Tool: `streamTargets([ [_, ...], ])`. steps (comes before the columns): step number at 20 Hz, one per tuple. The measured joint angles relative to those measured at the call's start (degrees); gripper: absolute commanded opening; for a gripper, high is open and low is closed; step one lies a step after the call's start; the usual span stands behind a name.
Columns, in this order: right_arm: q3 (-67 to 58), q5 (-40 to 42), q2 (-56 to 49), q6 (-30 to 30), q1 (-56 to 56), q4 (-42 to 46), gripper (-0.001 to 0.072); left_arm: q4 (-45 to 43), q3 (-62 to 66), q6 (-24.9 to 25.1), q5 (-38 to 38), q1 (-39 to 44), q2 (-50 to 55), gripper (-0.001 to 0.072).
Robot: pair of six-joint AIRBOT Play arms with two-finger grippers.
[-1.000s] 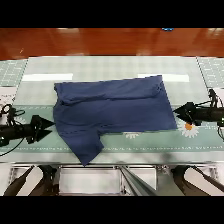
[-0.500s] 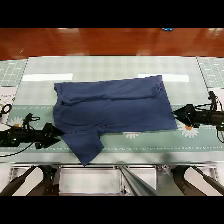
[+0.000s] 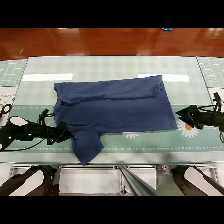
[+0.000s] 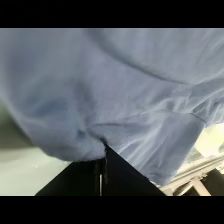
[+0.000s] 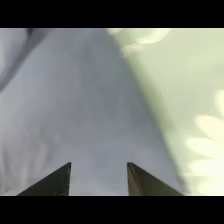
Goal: Fold the shirts.
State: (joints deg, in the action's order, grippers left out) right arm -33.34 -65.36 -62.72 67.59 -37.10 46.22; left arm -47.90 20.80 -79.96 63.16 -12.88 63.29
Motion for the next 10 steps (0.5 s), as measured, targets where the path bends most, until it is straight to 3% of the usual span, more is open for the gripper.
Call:
streamTargets([
  [5, 0.0, 0.3, -0.9, 7.1, -2.0, 10.1, 0.0415, 0.2, 0.5, -0.2, -1.0, 0.9, 0.2, 0.0021],
  [10, 0.0, -1.4, -7.0, 8.0, 1.1, 10.7, 0.0415, 0.3, 0.6, -0.2, -1.0, 1.1, 0.2, 0.0021],
])
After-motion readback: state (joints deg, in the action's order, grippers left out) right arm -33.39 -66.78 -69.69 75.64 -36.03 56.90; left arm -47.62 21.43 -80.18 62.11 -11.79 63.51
